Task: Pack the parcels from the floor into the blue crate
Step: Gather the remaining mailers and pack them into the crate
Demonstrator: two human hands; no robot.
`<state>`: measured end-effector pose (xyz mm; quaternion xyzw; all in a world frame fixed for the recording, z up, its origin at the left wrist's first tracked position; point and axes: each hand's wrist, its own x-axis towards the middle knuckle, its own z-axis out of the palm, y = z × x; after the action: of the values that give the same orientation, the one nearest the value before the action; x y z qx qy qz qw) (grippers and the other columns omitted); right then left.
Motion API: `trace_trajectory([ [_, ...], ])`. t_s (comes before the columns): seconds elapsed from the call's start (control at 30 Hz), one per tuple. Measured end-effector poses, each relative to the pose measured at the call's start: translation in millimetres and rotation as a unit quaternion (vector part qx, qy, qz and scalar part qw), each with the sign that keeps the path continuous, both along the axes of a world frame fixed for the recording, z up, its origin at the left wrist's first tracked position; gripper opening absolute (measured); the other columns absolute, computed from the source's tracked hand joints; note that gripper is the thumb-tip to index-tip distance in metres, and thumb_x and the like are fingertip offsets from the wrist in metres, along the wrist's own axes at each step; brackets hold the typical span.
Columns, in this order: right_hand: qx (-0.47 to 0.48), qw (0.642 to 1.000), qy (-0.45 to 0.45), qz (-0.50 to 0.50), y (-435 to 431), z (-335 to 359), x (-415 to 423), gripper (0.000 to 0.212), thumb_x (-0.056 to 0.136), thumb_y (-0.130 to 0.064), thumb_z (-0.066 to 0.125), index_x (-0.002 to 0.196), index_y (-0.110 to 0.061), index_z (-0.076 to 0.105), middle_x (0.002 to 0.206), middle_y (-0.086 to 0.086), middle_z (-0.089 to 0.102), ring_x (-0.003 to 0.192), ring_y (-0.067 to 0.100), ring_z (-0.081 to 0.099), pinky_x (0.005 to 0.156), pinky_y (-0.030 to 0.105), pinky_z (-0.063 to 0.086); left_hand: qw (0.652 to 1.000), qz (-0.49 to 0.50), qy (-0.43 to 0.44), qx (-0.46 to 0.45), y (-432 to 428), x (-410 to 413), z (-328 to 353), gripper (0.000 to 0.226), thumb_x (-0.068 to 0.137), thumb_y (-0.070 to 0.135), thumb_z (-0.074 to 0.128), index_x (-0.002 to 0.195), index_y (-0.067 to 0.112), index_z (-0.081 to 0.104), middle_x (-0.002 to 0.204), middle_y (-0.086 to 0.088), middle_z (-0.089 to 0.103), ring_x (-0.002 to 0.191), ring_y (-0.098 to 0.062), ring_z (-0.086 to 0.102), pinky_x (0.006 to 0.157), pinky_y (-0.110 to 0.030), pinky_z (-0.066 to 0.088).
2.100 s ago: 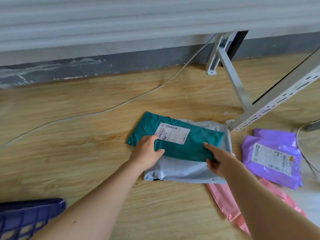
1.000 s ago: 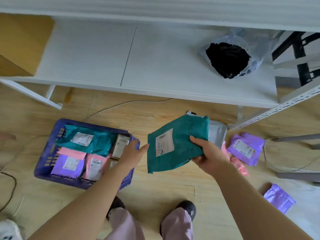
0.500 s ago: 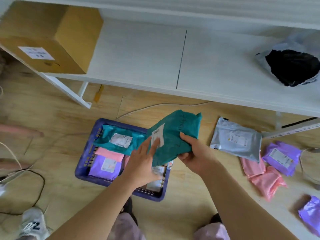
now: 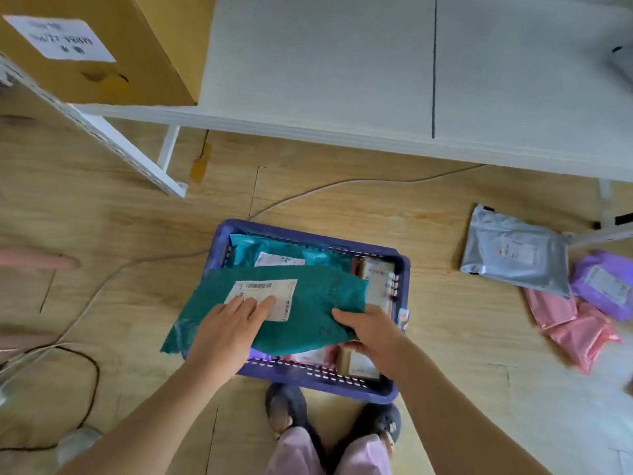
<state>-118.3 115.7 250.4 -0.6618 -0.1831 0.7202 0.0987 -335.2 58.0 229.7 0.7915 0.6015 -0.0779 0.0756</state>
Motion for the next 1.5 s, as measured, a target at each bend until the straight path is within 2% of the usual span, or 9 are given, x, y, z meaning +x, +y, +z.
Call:
trace_trajectory([
  [0.2, 0.021, 0.982, -0.16, 0.101, -13.3, -99.1, -14.8, 0.027, 0.087, -0.003, 0.061, 0.114, 0.002, 0.061, 0.11, 0.012, 0.064, 0.103, 0.032, 0.061, 0.093, 0.044, 0.05, 0.999, -0.032, 0.013, -0.019, -12.3, -11.2, -80.3, 0.096, 0.027, 0.004, 0.085, 0.114, 0.012, 0.046, 0.073, -0.005, 0.061, 0.066, -0.026, 0.061, 0.054, -0.03, 0.05],
  [0.33, 0.022, 0.961, -0.236, 0.142, -25.1, -154.5, -13.5, 0.028, 0.088, -0.006, 0.057, 0.115, -0.002, 0.062, 0.11, 0.015, 0.065, 0.1, 0.031, 0.062, 0.083, 0.036, 0.052, 0.993, -0.033, 0.002, -0.11, -23.8, -7.7, -134.4, 0.093, 0.037, 0.007, 0.086, 0.12, 0.013, 0.044, 0.084, -0.006, 0.062, 0.076, -0.026, 0.061, 0.064, -0.034, 0.054],
  [0.47, 0.021, 0.937, -0.293, 0.19, -35.7, -181.9, -12.2, 0.042, 0.085, 0.0, 0.048, 0.125, -0.012, 0.055, 0.105, 0.013, 0.066, 0.084, 0.028, 0.061, 0.054, 0.025, 0.046, 0.959, 0.015, -0.049, -0.279, -45.7, -9.4, -168.5, 0.077, 0.086, 0.024, 0.056, 0.148, 0.027, 0.008, 0.128, -0.003, 0.042, 0.113, -0.022, 0.047, 0.093, -0.034, 0.044],
  [0.6, 0.123, 0.84, -0.422, 0.318, -54.9, -177.5, -13.1, 0.064, 0.082, -0.001, 0.05, 0.139, -0.024, 0.032, 0.131, 0.008, 0.044, 0.118, 0.028, 0.045, 0.081, 0.036, 0.046, 0.969, 0.041, -0.07, -0.235, -50.2, -21.9, -177.6, 0.066, 0.076, 0.036, 0.069, 0.135, 0.022, 0.045, 0.114, 0.0, 0.056, 0.101, -0.019, 0.06, 0.075, -0.032, 0.054],
  [0.67, 0.226, 0.792, -0.39, 0.413, -56.6, -177.0, -20.2, 0.074, 0.082, 0.0, 0.05, 0.144, -0.029, 0.022, 0.139, 0.003, 0.032, 0.126, 0.023, 0.034, 0.087, 0.031, 0.046, 0.984, 0.049, -0.032, -0.171, -39.8, -30.9, -187.2, 0.074, 0.056, 0.028, 0.085, 0.124, 0.017, 0.058, 0.111, -0.007, 0.061, 0.096, -0.024, 0.065, 0.062, -0.033, 0.058],
  [0.8, 0.253, 0.738, -0.299, 0.55, -50.5, -190.1, -44.3, 0.086, 0.081, 0.005, 0.051, 0.147, -0.036, 0.013, 0.151, 0.005, 0.009, 0.136, 0.026, 0.023, 0.097, 0.034, 0.047, 0.976, 0.121, -0.015, -0.181, -10.7, -39.7, -196.9, 0.1, 0.076, 0.023, 0.074, 0.15, 0.03, 0.008, 0.156, -0.012, 0.002, 0.144, -0.036, 0.012, 0.1, -0.047, 0.043],
  [0.9, 0.249, 0.698, -0.307, 0.597, -45.5, -205.2, -56.1, 0.092, 0.081, 0.006, 0.053, 0.148, -0.037, 0.005, 0.154, 0.006, -0.024, 0.145, 0.033, -0.007, 0.113, 0.044, 0.029, 0.963, 0.133, 0.018, -0.232, 5.8, -44.0, -210.0, 0.107, 0.082, 0.026, 0.069, 0.146, 0.037, -0.016, 0.152, -0.005, -0.029, 0.144, -0.034, -0.014, 0.107, -0.05, 0.036],
  [1.2, 0.151, 0.711, -0.246, 0.642, -33.9, -235.3, -48.0, 0.096, 0.083, 0.007, 0.048, 0.146, -0.046, -0.002, 0.147, -0.001, -0.041, 0.145, 0.033, -0.01, 0.093, 0.035, 0.051, 0.924, 0.123, 0.061, -0.358, 5.9, -45.8, -240.1, 0.102, 0.088, 0.022, 0.061, 0.142, 0.04, -0.024, 0.152, -0.003, -0.031, 0.143, -0.029, -0.019, 0.109, -0.055, 0.028],
  [1.5, 0.228, 0.772, -0.254, 0.535, -14.7, -159.6, -32.9, 0.073, 0.087, -0.002, 0.049, 0.145, -0.037, 0.022, 0.157, -0.005, -0.015, 0.144, 0.026, 0.01, 0.094, 0.037, 0.05, 0.966, 0.082, 0.033, -0.245, 31.7, -16.2, -159.7, 0.087, 0.089, 0.037, 0.055, 0.149, 0.028, -0.007, 0.158, -0.005, -0.008, 0.146, -0.024, 0.001, 0.116, -0.045, 0.021],
])
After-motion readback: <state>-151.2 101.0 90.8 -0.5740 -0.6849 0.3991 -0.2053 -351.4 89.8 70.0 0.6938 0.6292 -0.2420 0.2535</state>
